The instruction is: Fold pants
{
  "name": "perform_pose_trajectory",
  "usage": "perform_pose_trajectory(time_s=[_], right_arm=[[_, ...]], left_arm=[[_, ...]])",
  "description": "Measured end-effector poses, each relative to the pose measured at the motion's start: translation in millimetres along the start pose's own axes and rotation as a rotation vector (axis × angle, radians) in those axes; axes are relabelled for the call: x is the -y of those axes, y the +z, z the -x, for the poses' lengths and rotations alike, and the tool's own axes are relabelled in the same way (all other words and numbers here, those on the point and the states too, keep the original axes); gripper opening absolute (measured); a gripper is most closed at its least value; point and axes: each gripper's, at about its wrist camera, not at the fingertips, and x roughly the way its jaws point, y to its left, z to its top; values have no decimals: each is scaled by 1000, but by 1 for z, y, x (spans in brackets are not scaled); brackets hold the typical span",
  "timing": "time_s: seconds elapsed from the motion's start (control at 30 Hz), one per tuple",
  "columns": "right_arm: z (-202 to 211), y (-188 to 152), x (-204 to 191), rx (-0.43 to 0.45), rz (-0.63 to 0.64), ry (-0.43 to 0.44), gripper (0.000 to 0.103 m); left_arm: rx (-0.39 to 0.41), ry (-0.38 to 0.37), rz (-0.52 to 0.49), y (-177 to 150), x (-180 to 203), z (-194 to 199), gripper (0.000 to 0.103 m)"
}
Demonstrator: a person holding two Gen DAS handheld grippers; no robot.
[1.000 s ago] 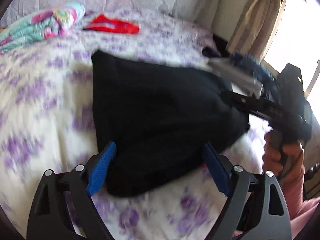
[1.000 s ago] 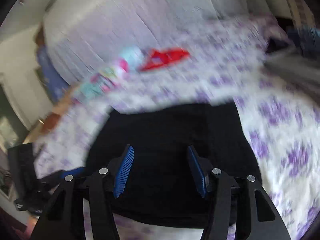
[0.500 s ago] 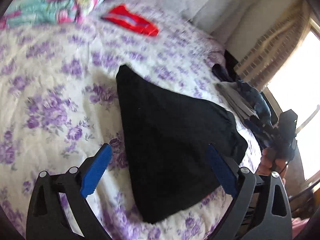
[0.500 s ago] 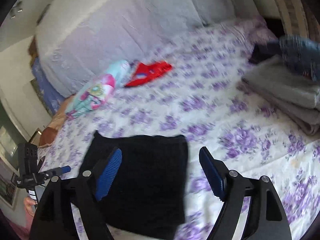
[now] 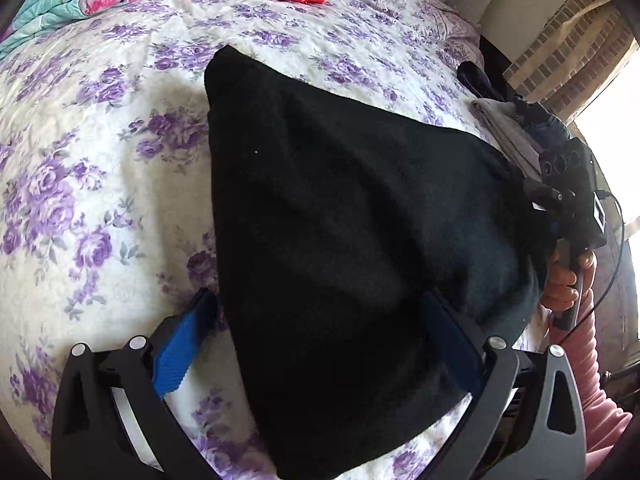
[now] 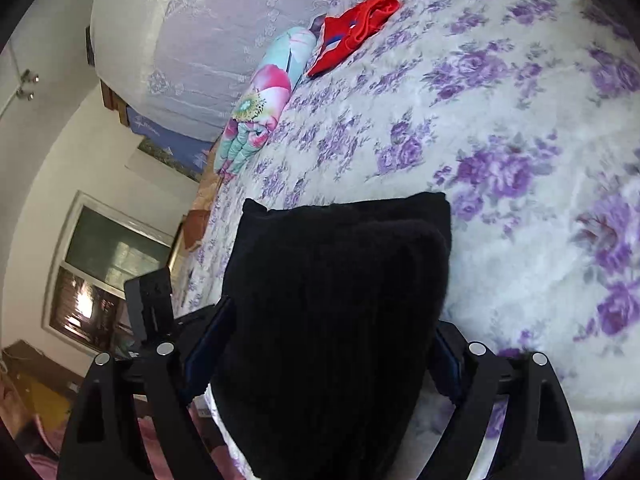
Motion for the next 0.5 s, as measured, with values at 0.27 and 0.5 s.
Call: perform_pose_trajectory(time_s=[0.27, 0.5], right_arm=[[5, -6, 1, 36, -47, -41, 31], [19, 19, -86, 124, 196, -37, 27]], left_arm=[[31, -44, -18, 2, 6, 1, 70], [159, -117, -88, 15, 11, 43, 22]])
